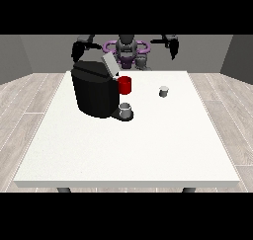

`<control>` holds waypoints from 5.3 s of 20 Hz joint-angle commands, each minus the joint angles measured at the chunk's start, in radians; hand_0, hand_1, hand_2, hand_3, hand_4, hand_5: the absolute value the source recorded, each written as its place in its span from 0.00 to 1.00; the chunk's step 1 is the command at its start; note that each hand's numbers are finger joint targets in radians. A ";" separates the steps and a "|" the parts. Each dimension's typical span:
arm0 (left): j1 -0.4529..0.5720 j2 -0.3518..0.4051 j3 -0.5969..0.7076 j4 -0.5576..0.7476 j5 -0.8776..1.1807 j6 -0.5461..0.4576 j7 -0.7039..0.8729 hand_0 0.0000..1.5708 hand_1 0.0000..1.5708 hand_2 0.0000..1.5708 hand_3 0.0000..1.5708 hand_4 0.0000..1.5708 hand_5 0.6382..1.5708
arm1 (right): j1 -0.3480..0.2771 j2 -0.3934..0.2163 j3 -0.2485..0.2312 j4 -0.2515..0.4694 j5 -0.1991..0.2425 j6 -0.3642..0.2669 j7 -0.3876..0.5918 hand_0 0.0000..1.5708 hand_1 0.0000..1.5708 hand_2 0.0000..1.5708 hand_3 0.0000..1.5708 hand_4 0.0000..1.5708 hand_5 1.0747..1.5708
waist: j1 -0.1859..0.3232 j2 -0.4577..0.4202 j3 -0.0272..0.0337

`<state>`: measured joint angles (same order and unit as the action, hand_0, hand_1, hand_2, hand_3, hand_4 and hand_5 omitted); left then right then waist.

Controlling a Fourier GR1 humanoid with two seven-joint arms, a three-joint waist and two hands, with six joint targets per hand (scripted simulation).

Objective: Insert the coffee pod into the coffee machine and close the lid

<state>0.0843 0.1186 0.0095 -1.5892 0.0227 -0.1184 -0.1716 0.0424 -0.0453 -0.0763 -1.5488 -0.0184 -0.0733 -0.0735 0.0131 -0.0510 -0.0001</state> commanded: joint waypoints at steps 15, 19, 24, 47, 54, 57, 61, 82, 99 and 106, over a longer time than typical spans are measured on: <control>-0.340 0.234 0.168 0.367 -0.081 -0.081 0.043 0.00 0.00 0.00 0.00 0.00 1.00 | -0.163 0.019 0.031 -0.032 0.008 -0.035 0.033 0.00 0.00 0.00 0.00 0.18 1.00 | -0.115 0.171 -0.0005; -0.400 0.215 0.161 0.457 -0.101 -0.061 0.091 0.00 0.00 0.00 0.00 0.00 1.00 | -0.162 0.007 0.036 0.020 -0.008 -0.022 -0.004 0.00 0.00 0.00 0.00 0.22 1.00 | -0.124 0.193 -0.0001; -0.504 0.259 0.179 0.571 -0.153 -0.031 0.105 0.00 0.00 0.00 0.00 0.00 1.00 | -0.204 0.020 0.049 0.036 0.004 -0.054 -0.001 0.00 0.00 0.00 0.00 0.25 1.00 | -0.153 0.241 -0.0001; -0.572 0.245 0.014 0.844 -0.490 0.077 0.054 0.36 0.36 0.44 0.26 0.00 1.00 | -0.262 0.001 0.028 0.186 0.029 -0.084 0.045 0.00 0.00 0.00 0.00 0.28 1.00 | -0.131 0.175 0.0000; -0.613 0.227 0.035 0.926 -0.553 0.228 -0.039 0.46 0.46 0.54 0.39 0.10 1.00 | -0.253 0.018 0.056 0.156 0.031 -0.079 0.051 0.00 0.00 0.00 0.00 0.33 1.00 | -0.158 0.208 -0.0003; -0.618 0.243 0.065 0.972 -0.553 0.264 -0.090 0.49 0.49 0.58 0.44 0.22 1.00 | -0.216 0.035 0.073 0.125 0.035 -0.086 0.043 0.00 0.00 0.00 0.00 0.32 1.00 | -0.169 0.204 -0.0004; -0.657 0.217 0.029 0.978 -0.612 0.294 -0.055 0.59 0.59 0.66 0.53 0.23 1.00 | -0.297 0.012 0.013 0.185 -0.007 -0.073 0.031 0.00 0.00 0.00 0.00 0.32 1.00 | -0.147 0.220 -0.0001; -0.825 0.271 0.031 0.928 -0.633 0.093 -0.114 0.79 0.79 0.84 0.84 0.34 1.00 | -0.269 -0.003 0.006 0.276 -0.035 -0.025 -0.005 0.00 0.00 0.00 0.00 0.28 1.00 | -0.152 0.153 0.0001; -1.076 0.348 0.090 0.899 -0.634 -0.044 0.002 0.65 0.65 0.77 0.78 0.32 1.00 | -0.300 0.013 0.054 0.228 -0.022 -0.045 0.002 0.00 0.00 0.00 0.00 0.32 1.00 | -0.260 0.174 0.0000; -1.153 0.350 0.129 0.927 -0.628 -0.009 0.030 0.82 0.82 0.85 0.81 0.31 1.00 | -0.362 0.031 0.082 0.160 0.015 -0.097 0.067 0.00 0.00 0.00 0.00 0.32 1.00 | -0.294 0.234 -0.0001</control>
<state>-1.0414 0.4580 0.1279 -0.6736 -0.6007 -0.1376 -0.1352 -0.2890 -0.0211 -0.0045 -1.3469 -0.0160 -0.1480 -0.0441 -0.2688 0.1605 0.0001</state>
